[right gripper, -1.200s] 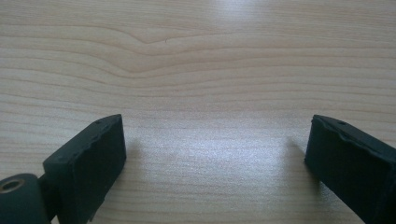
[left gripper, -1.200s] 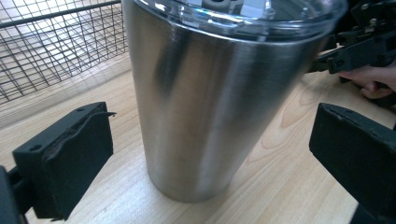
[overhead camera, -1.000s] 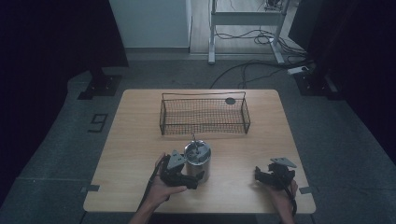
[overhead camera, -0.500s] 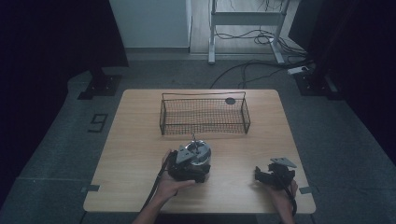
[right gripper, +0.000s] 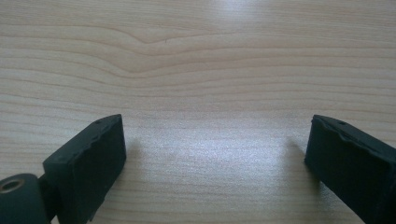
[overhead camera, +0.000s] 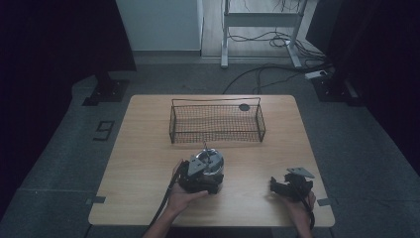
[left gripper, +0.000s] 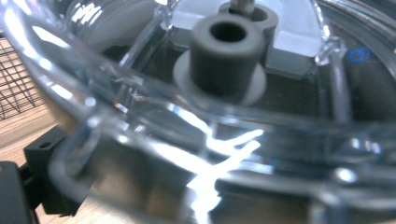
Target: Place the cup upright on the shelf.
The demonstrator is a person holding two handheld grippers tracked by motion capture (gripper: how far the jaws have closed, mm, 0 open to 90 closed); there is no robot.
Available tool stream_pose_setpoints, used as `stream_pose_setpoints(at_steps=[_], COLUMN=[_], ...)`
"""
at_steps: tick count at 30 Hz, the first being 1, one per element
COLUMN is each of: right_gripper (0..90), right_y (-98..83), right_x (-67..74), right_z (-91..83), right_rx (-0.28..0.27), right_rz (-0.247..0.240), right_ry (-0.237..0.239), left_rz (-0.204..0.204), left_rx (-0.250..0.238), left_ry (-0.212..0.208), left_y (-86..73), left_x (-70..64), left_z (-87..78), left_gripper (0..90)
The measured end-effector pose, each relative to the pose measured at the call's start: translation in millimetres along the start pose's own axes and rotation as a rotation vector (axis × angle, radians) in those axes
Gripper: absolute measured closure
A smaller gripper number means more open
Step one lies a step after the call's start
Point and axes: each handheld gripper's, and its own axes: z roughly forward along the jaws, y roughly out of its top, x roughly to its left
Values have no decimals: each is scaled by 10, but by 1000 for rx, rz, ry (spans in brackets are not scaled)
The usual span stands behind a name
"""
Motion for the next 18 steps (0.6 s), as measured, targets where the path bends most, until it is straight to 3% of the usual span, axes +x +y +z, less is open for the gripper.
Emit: stream_pose_setpoints(at_steps=[18], right_gripper=[51], right_y=[0], right_x=[0], right_z=[0], right_rx=[0], right_rz=[0], right_ry=[0], left_rz=[6], left_rx=[-54], left_ry=[10], left_y=[20], left_x=[59], left_z=[-182], left_gripper=[39])
